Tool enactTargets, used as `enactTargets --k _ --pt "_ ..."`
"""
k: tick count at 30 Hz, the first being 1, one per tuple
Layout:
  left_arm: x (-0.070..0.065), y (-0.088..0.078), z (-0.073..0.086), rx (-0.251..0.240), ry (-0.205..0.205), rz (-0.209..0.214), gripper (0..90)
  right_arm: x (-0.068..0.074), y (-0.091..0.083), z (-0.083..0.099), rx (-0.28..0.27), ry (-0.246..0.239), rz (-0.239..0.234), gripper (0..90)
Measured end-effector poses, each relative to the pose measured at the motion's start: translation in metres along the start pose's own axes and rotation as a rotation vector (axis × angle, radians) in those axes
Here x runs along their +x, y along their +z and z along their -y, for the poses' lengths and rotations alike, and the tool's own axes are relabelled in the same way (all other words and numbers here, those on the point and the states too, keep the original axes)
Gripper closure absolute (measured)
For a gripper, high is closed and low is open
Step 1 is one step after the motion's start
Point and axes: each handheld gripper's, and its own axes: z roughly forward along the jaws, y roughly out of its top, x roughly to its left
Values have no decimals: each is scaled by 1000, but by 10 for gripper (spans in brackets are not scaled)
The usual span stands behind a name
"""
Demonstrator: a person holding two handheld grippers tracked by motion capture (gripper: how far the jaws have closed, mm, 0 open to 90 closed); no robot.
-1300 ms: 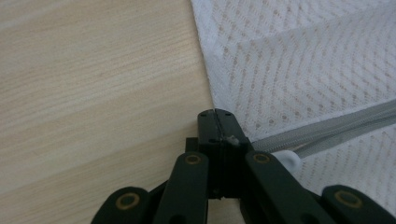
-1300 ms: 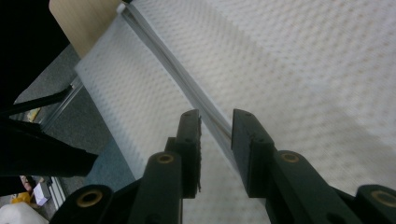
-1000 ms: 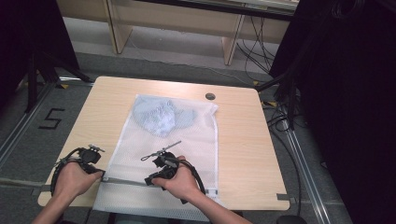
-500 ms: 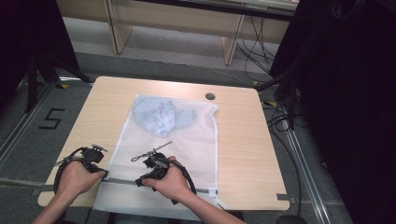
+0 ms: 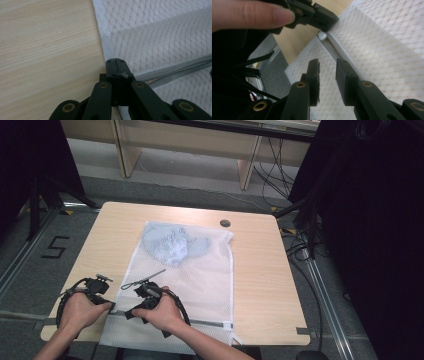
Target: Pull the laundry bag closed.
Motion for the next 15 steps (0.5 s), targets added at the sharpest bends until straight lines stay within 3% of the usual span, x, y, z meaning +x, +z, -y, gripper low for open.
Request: enactTargets --k 6,7,8,12,15 --pt "1 0 0 -1 -5 3 894 1 9 -6 8 18 3 733" --pt "1 0 0 -1 -5 3 894 0 12 -7 0 1 9 732" --pt "1 0 0 -2 -5 4 895 2 12 -8 5 25 -3 732" --pt "1 0 0 -5 -9 7 895 -1 18 -11 -4 5 23 731" --pt "1 0 0 -4 -9 6 895 2 20 -14 6 34 7 731"
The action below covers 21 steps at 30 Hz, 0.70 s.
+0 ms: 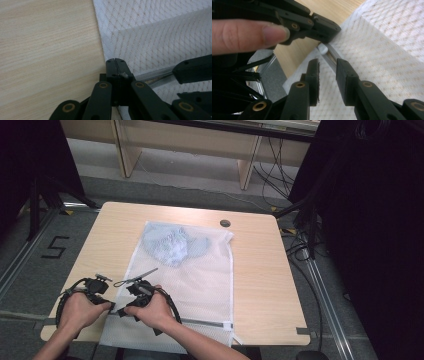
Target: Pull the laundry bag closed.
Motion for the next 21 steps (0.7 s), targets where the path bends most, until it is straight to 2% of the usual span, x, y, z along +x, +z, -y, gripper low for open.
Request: enactTargets --k 1,2,3,5,6,7,8,9,11,13,14,18,19,20,21 --pt "0 0 0 1 0 0 895 -1 2 -1 -8 -19 4 731" --pt "0 0 0 1 0 1 895 1 3 -2 -7 -4 0 731" --pt "1 0 0 1 -1 2 895 0 5 -3 -6 -19 14 731" --pt "1 0 0 1 -6 3 895 3 6 -6 -2 -2 3 733" --pt "0 0 0 -5 -12 3 895 2 9 -6 -8 -11 20 734" --pt "3 -2 0 31 33 0 895 3 10 -8 -9 -5 0 736" --pt "3 -2 0 33 34 0 895 4 10 -9 -8 5 -4 737" --pt "3 -2 0 30 32 0 895 3 12 -9 -6 -5 16 739" --pt "3 -2 0 31 33 0 895 4 13 -10 -8 0 -6 740" --pt "3 -2 0 32 34 -1 896 5 14 -11 1 26 13 741" --pt "3 -2 0 31 34 -2 896 4 14 -12 -5 2 0 741" --pt "3 -2 0 30 33 -2 896 3 17 -13 -6 17 3 737" --pt "1 -1 0 11 11 0 895 3 18 -13 -3 29 4 736" --pt "1 -1 0 12 12 1 895 3 18 -13 0 36 12 734" --pt "1 -1 0 12 11 1 895 2 19 -13 -6 15 18 734"
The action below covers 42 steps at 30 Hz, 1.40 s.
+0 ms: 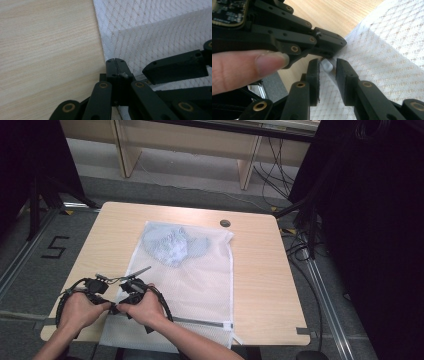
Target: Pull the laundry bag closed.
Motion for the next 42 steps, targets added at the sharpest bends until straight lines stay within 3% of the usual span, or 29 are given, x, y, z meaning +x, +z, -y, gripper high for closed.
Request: enactTargets --k 1,2,8,11,13,18,19,20,21,23,26,31,32,34,35,36,42 --pt "0 0 0 0 0 1 896 0 0 0 0 10 -16 734" --pt "0 0 0 0 0 1 896 -1 2 0 -1 3 0 735" --pt "0 0 0 -3 -3 1 896 -1 5 0 -5 18 -11 746" --pt "2 -1 0 20 23 -2 896 -2 6 -1 1 -2 -8 764" --pt "2 -1 0 20 23 -2 896 0 6 -1 7 16 -21 776" --pt "2 -1 0 21 19 0 896 0 7 0 2 4 -13 812" --pt "-1 1 0 -14 -23 3 896 0 7 0 4 3 -12 820" --pt "-1 2 0 -23 -32 2 896 -2 9 1 -2 -19 -8 827" --pt "-1 1 0 -16 -24 4 896 -1 8 1 12 7 6 832" --pt "0 1 0 -11 -19 4 896 1 8 1 8 16 -19 838" --pt "0 1 0 -12 -19 4 896 -1 7 1 -4 -12 -19 846" --pt "-1 1 0 -15 -21 4 896 2 7 2 -12 8 -8 833" --pt "-1 1 0 -17 -25 4 897 1 7 1 -16 -10 -4 820" --pt "-1 1 0 -19 -27 4 896 2 7 2 -16 13 -10 806" --pt "-1 1 0 -19 -27 4 897 0 8 1 -20 -13 -8 802" --pt "-1 1 0 -17 -25 5 896 1 8 1 -21 -6 -6 801" --pt "0 1 0 -9 -16 4 896 3 9 2 -15 6 -2 836"
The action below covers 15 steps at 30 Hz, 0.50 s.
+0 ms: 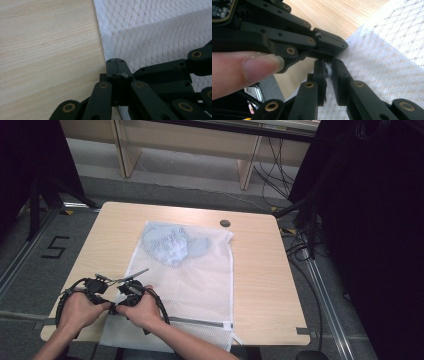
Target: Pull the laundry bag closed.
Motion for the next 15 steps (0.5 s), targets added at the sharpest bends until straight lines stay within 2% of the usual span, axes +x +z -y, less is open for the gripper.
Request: enactTargets --k 1,2,3,6,8,9,10,11,12,13,14,15 --pt "0 0 0 0 0 1 897 -1 0 0 -4 -23 3 840" --pt "0 0 0 -1 0 0 897 0 0 0 2 -15 7 845" --pt "0 0 0 -1 0 0 897 -1 1 0 -1 -41 12 851" --pt "-1 0 1 1 15 -4 897 0 0 1 -5 -34 -2 865" --pt "-3 0 1 -3 32 -14 897 2 -1 1 -4 -24 7 866" --pt "-3 0 1 -8 56 -24 897 -2 0 2 -15 -70 23 867" --pt "-3 1 1 -17 90 -33 898 -1 0 3 -14 -46 16 867" --pt "-5 2 2 -32 80 -46 897 0 0 3 -21 -35 17 867" --pt "-4 -1 2 -8 122 -45 897 -1 0 4 -15 -37 21 867" --pt "-3 -2 2 11 159 -52 897 0 0 5 -26 -15 22 867" --pt "-8 2 4 -53 94 -57 897 0 -1 6 -28 -5 23 867" --pt "-5 -1 4 -8 142 -55 898 -2 -1 7 -30 -15 26 868"
